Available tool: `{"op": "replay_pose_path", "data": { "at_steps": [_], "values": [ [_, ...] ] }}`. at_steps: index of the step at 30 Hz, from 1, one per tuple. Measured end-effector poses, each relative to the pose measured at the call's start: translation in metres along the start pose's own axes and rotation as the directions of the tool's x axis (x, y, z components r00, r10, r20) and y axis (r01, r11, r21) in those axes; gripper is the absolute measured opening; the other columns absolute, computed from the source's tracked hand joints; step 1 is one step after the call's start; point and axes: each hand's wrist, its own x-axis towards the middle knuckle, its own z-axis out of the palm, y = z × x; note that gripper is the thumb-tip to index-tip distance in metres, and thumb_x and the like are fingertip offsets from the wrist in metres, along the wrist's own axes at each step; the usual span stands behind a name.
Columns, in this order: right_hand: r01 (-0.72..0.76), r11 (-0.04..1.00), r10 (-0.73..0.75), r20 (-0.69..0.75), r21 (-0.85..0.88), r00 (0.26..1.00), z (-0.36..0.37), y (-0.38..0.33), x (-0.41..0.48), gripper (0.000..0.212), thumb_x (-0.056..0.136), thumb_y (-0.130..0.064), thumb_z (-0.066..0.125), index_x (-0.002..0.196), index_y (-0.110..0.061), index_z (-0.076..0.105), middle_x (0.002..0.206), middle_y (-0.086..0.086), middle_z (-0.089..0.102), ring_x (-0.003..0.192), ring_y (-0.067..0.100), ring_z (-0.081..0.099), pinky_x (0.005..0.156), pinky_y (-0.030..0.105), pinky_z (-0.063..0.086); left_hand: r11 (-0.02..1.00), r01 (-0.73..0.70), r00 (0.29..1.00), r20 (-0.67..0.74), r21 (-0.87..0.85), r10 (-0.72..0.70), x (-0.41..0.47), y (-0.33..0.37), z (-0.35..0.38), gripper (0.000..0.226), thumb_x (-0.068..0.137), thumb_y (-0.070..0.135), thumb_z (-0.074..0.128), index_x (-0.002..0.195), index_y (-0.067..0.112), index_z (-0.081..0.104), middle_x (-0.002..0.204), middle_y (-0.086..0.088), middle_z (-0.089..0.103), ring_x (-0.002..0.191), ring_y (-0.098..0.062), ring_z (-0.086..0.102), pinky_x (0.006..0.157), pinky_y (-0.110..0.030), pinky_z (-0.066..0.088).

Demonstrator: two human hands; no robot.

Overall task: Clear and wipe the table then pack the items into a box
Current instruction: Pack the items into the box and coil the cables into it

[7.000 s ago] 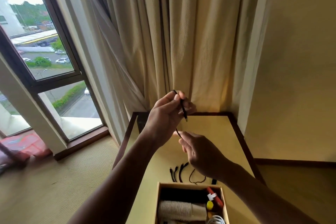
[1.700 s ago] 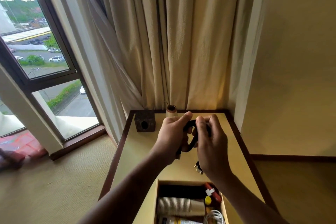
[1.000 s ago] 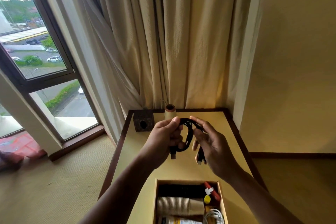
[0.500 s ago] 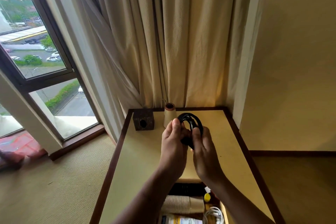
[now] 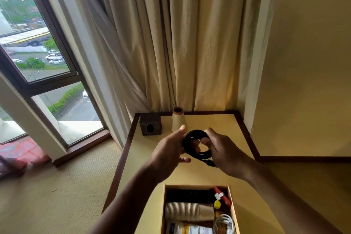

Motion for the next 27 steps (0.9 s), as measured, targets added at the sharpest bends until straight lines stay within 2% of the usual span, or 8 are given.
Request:
{"op": "replay_pose_path", "data": {
  "at_steps": [5,9,13,17,20,23,25,27],
  "values": [
    [0.051,0.990,-0.042,0.069,-0.135,0.997,-0.007,0.000,0.008,0.013,0.107,-0.022,0.042,0.115,-0.027,0.052,0.114,-0.002,0.065,0.109,0.008,0.064,0.084,0.026,0.056,0.988,0.065,0.997,0.024,0.141,-0.069,0.007,0.011,-0.008,0.036,0.106,0.037,0.049,0.113,0.008,0.069,0.091,-0.004,0.058,0.085,-0.020,0.056,0.079,-0.037,0.049],
    [0.003,0.992,-0.003,0.002,-0.127,1.000,-0.012,-0.009,0.009,0.041,0.108,-0.035,0.039,0.146,-0.024,0.047,0.128,-0.005,0.054,0.121,0.010,0.054,0.095,0.023,0.046,0.971,-0.014,0.998,-0.061,0.238,0.029,0.007,0.011,0.009,0.030,0.110,0.030,0.040,0.094,0.011,0.058,0.080,-0.002,0.046,0.074,-0.018,0.045,0.068,-0.029,0.041],
    [-0.071,0.988,0.049,-0.156,-0.134,0.987,-0.010,-0.014,0.007,0.046,0.107,-0.040,0.039,0.146,-0.019,0.049,0.117,-0.007,0.052,0.101,0.001,0.056,0.076,0.014,0.043,0.954,-0.022,0.975,-0.205,0.298,0.087,0.013,-0.002,0.024,0.031,0.110,0.032,0.039,0.097,0.012,0.059,0.081,-0.002,0.045,0.075,-0.018,0.042,0.068,-0.033,0.037],
    [-0.101,0.994,0.112,-0.303,0.051,0.947,-0.003,-0.015,0.006,0.036,0.105,-0.031,0.050,0.133,-0.015,0.064,0.116,-0.003,0.068,0.092,-0.001,0.060,0.068,0.002,0.045,0.968,-0.040,0.959,-0.262,0.247,0.106,0.020,-0.011,0.026,0.034,0.110,0.035,0.039,0.097,0.011,0.059,0.078,-0.001,0.046,0.069,-0.015,0.044,0.062,-0.030,0.040],
    [-0.083,0.994,0.042,-0.448,-0.072,0.893,0.015,-0.008,-0.002,0.035,0.100,-0.030,0.059,0.132,-0.018,0.065,0.106,-0.002,0.061,0.083,0.002,0.056,0.064,0.010,0.048,0.979,-0.079,0.958,-0.256,0.186,0.126,0.021,-0.015,0.024,0.036,0.110,0.035,0.041,0.103,0.006,0.061,0.076,-0.001,0.046,0.068,-0.016,0.044,0.063,-0.031,0.040],
    [-0.054,0.992,-0.016,-0.540,-0.114,0.842,0.028,0.004,-0.008,0.033,0.098,-0.032,0.060,0.130,-0.022,0.066,0.117,-0.002,0.053,0.104,0.001,0.047,0.074,0.009,0.050,0.986,-0.106,0.966,-0.220,0.129,0.132,0.017,-0.015,0.019,0.033,0.110,0.032,0.042,0.103,0.010,0.066,0.078,-0.002,0.046,0.070,-0.017,0.045,0.063,-0.030,0.041],
    [-0.009,0.997,-0.027,-0.456,-0.077,0.890,0.032,0.012,-0.009,0.037,0.103,-0.033,0.049,0.138,-0.025,0.058,0.139,-0.003,0.048,0.124,-0.002,0.042,0.091,0.010,0.048,0.979,-0.097,0.981,-0.149,0.178,0.124,0.014,-0.013,0.015,0.033,0.110,0.029,0.040,0.096,0.011,0.063,0.079,-0.002,0.045,0.070,-0.016,0.043,0.062,-0.028,0.040],
    [-0.020,1.000,0.019,-0.302,0.000,0.953,0.036,0.020,-0.015,0.043,0.107,-0.038,0.036,0.148,-0.028,0.044,0.148,-0.005,0.047,0.134,0.001,0.041,0.108,0.023,0.044,0.964,-0.057,0.993,-0.089,0.260,0.083,0.013,-0.012,0.010,0.031,0.110,0.028,0.040,0.097,0.009,0.060,0.079,-0.002,0.045,0.069,-0.015,0.043,0.063,-0.028,0.039]
  ]
}}
